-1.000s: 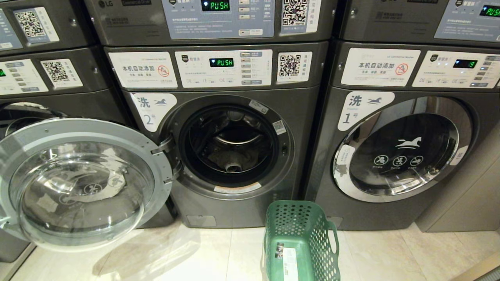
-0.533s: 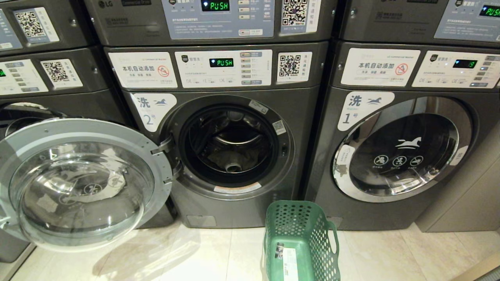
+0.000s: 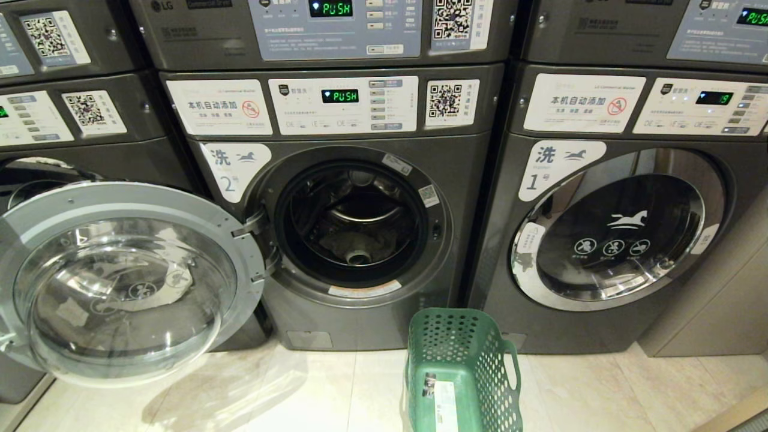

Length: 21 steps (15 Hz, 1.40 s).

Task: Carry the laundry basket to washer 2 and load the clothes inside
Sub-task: Close the washing machine door with the left hand

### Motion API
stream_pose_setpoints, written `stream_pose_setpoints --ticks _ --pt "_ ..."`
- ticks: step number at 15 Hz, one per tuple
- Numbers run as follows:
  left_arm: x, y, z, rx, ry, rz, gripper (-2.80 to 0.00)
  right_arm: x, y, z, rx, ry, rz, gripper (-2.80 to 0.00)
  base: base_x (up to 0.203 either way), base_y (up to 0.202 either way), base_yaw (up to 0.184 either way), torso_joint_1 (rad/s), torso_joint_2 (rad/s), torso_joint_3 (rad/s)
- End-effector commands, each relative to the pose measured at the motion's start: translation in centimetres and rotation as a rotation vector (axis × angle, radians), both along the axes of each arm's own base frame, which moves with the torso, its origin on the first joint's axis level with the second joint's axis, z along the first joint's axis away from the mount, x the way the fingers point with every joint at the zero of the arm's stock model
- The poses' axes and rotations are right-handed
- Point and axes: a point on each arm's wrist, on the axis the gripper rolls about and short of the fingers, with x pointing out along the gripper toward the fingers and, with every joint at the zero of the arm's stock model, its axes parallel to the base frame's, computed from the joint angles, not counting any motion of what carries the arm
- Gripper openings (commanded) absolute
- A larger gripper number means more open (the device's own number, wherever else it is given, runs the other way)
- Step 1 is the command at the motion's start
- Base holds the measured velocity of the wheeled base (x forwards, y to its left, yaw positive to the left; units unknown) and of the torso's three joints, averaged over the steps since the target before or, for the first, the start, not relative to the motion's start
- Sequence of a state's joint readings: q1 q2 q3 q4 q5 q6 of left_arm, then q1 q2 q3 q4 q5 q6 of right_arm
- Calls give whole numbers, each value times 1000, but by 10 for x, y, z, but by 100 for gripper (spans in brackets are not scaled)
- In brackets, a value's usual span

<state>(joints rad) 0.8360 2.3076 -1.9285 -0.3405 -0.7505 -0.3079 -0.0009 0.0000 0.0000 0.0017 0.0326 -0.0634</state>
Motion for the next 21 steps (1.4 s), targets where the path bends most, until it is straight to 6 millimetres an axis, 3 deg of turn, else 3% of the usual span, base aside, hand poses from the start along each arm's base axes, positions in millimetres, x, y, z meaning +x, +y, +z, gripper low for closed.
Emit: stream_pose_setpoints --ticks 1,21 --pt "3 -1 -4 -7 6 -7 -280 0 0 0 -1 1 0 -280 0 0 0 0 0 0" --pt "-29 -18 -23 -60 344 -2 -280 0 0 0 -1 1 1 -280 0 0 0 0 0 0"
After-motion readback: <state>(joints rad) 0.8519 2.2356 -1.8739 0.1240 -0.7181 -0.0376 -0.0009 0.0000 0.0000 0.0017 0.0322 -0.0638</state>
